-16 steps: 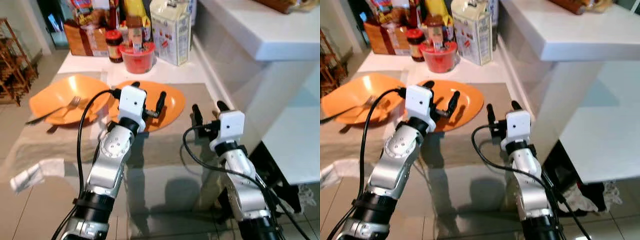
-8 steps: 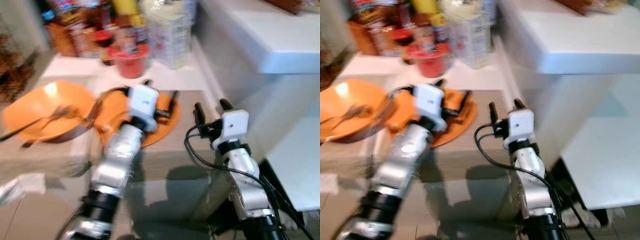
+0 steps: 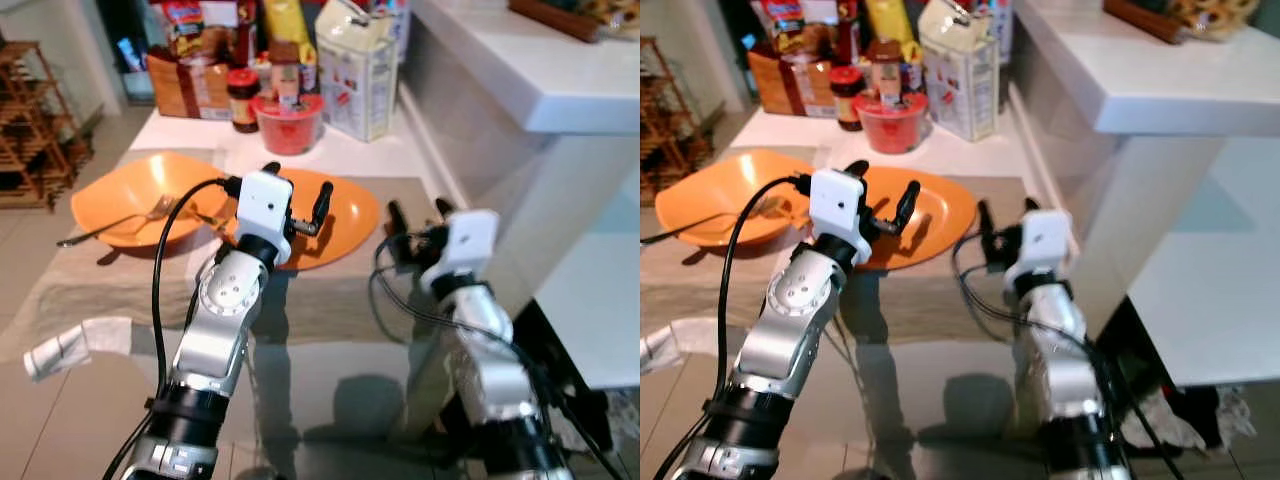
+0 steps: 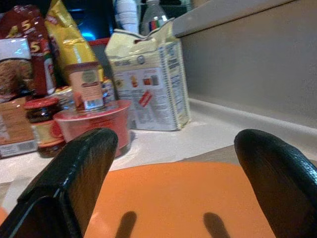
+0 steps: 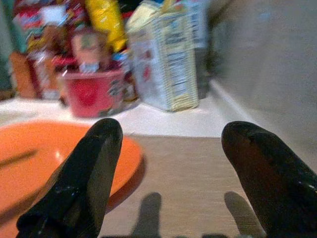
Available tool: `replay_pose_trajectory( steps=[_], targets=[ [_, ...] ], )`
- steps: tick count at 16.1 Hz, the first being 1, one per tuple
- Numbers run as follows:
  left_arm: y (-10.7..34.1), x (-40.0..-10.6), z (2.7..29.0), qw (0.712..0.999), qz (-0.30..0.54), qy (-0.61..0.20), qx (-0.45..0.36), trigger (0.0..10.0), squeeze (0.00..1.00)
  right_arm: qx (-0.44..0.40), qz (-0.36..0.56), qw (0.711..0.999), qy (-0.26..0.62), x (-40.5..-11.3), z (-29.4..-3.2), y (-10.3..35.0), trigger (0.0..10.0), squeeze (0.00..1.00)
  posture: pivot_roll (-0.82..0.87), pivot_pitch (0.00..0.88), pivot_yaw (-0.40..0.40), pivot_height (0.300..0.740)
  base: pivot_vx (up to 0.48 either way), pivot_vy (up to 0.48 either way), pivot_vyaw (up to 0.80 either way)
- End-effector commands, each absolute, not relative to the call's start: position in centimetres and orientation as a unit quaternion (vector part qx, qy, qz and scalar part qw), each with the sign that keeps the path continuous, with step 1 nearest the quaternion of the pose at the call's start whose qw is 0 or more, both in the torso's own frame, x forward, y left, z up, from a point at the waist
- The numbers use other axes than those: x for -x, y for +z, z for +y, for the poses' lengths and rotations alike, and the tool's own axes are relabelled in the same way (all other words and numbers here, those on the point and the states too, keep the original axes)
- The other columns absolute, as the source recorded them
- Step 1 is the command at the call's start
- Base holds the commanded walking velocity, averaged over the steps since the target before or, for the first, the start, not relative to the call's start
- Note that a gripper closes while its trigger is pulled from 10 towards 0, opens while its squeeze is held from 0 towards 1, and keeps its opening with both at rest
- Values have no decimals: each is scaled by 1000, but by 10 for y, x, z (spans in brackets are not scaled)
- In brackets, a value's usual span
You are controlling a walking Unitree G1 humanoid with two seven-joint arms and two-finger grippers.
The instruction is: Setting the table
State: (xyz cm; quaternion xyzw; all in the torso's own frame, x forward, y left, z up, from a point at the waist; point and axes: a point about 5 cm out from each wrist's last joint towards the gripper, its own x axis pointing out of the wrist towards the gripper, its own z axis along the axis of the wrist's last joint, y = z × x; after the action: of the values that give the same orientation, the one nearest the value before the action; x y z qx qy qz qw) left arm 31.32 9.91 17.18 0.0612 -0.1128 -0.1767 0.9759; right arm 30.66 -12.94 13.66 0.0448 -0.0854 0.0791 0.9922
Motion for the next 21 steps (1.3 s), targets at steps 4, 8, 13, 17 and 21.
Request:
replay_pose_trajectory(
  steps=[4,8,13,17,21],
  targets=[
    [188,-310,109,972,-126,-183,-74,10000,0,-159,-56,982,85,-317,-119,145,10000,0,140,0,19,740,0,0,0],
    [189,-306,112,974,-119,-179,-77,10000,0,-170,-29,975,141,-328,-101,147,10000,0,162,0,8,740,0,0,0],
    [189,-303,113,975,-115,-174,-76,10000,0,-221,-11,960,174,-331,-92,152,10000,0,176,0,-6,740,0,0,0],
    [190,-302,116,975,-111,-173,-79,10000,0,-276,15,944,180,-331,-85,150,10000,0,188,0,-9,740,0,0,0],
    [191,-303,116,975,-112,-173,-81,10000,0,-282,27,943,176,-331,-83,150,10000,0,193,0,-15,740,0,0,0]
  ],
)
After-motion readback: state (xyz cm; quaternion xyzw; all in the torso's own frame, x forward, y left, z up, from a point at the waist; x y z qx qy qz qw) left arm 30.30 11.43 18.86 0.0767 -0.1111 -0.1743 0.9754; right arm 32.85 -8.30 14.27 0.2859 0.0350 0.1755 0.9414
